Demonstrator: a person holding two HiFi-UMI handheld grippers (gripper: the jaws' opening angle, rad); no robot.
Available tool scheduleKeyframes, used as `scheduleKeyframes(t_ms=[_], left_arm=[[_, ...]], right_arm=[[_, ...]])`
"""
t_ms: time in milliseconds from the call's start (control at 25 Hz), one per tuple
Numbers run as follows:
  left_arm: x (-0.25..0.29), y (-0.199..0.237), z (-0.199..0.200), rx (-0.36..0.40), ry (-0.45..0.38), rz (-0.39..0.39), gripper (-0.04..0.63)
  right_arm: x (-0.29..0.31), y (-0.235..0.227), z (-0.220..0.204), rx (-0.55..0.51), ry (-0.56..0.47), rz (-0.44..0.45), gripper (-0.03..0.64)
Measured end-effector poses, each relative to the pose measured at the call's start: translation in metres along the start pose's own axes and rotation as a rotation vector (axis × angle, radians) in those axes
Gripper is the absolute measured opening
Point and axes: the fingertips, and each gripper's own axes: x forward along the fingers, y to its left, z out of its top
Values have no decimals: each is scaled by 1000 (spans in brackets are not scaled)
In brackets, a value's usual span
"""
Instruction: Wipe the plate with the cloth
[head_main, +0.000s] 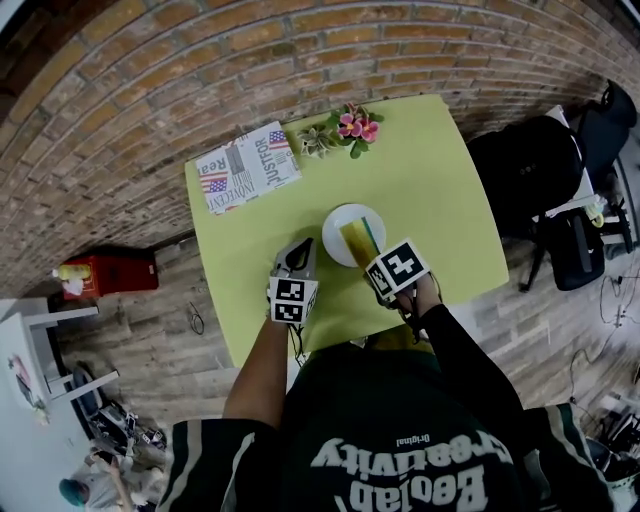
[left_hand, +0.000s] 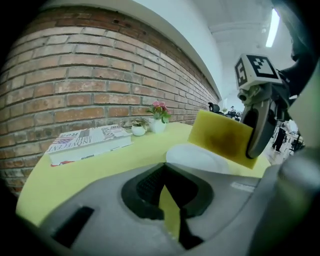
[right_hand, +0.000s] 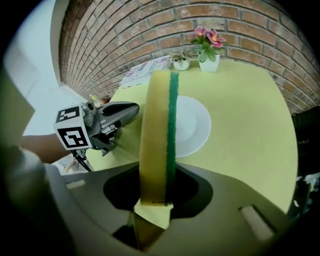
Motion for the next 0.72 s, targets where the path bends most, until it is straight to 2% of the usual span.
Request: scheduleKeyframes(t_ms=[480,720], left_arm=[[1,-3,3,1,34,-11,-2],[2,-2,1,-1,54,3,-2]], right_arm=[[22,15,36,-50,49,51,138],[33,24,42,-62,102,107,138]])
